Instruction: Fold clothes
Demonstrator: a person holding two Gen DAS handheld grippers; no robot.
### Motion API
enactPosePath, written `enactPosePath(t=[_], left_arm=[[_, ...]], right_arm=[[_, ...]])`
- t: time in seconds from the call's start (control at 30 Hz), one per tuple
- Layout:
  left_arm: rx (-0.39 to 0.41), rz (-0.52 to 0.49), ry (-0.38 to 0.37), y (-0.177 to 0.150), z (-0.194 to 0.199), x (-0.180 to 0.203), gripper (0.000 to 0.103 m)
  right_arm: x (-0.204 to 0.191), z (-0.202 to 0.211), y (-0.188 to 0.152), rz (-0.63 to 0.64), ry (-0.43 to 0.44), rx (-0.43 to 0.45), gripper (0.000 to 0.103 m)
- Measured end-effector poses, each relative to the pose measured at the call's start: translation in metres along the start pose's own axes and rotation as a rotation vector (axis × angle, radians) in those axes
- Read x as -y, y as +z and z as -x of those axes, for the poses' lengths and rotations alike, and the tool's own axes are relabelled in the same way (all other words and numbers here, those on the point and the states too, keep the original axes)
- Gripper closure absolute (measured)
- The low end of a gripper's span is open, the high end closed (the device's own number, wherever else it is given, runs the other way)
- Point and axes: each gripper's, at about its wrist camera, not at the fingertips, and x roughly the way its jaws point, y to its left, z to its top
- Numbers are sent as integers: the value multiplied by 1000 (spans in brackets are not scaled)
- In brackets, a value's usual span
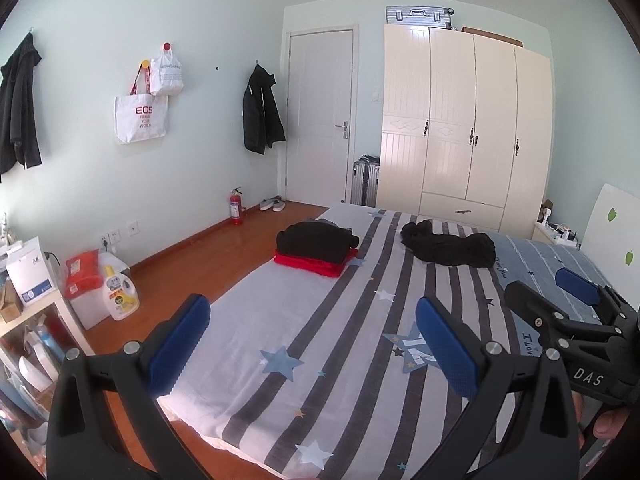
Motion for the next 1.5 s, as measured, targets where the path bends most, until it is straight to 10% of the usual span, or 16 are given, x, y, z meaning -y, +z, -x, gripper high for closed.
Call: enactPosePath(t=[1.5], left_arm=[[-33,-16,-1,-14,-38,7,1]], right_arm=[[4,-27,-16,30,-21,-11,2]])
